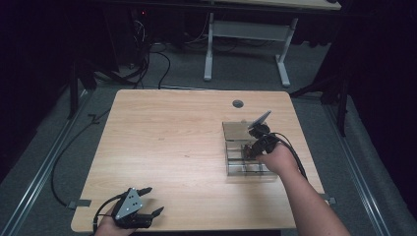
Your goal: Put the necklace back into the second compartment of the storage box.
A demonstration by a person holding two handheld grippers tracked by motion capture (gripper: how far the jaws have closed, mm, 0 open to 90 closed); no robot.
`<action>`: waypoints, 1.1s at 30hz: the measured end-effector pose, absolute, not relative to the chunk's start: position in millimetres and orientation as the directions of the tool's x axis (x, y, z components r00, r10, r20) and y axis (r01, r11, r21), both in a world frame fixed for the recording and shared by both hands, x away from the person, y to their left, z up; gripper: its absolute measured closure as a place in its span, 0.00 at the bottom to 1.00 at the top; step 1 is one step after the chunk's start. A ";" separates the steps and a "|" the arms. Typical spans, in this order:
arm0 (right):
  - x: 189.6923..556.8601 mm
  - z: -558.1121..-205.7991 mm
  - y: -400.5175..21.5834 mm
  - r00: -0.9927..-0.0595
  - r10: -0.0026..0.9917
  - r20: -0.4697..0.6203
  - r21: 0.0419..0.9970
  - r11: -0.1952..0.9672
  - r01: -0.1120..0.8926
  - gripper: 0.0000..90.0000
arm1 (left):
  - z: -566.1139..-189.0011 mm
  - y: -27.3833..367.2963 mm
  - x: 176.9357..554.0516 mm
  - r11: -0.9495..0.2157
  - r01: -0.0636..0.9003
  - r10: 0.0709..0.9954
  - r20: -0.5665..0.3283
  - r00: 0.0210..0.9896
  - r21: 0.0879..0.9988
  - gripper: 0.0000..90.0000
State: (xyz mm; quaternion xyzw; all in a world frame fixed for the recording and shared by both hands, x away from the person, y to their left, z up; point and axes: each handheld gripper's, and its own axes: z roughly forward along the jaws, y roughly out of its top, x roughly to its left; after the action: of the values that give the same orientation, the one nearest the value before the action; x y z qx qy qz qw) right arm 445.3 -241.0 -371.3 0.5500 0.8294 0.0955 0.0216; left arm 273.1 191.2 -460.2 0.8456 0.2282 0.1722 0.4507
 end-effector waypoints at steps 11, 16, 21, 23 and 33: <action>419.9 -367.0 -245.0 -0.381 0.920 0.089 0.153 0.365 0.918 0.94 | -460.1 191.4 272.9 -0.489 0.231 0.543 0.087 0.835 0.841 0.27; 408.4 -363.5 -245.5 -0.372 0.924 0.090 0.148 0.357 0.922 0.94 | -460.0 191.7 272.7 -0.488 0.229 0.544 0.088 0.835 0.842 0.27; 397.9 -361.4 -246.4 -0.380 0.921 0.090 0.154 0.364 0.919 0.94 | -459.9 191.8 272.8 -0.488 0.229 0.544 0.088 0.835 0.842 0.27; 394.3 -361.3 -246.5 -0.379 0.921 0.092 0.147 0.364 0.920 0.94 | -459.9 191.9 272.6 -0.488 0.229 0.544 0.088 0.835 0.842 0.27; 375.0 -366.5 -252.2 -0.365 0.925 0.104 0.147 0.348 0.926 0.91 | -460.3 191.6 272.6 -0.483 0.229 0.546 0.086 0.833 0.845 0.27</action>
State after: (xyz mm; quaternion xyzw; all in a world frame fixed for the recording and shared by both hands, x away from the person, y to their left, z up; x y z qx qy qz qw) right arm 375.0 -252.2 -366.5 0.5636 0.8211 0.0904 -0.0012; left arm 272.6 191.6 -460.3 0.8431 0.2301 0.1747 0.4535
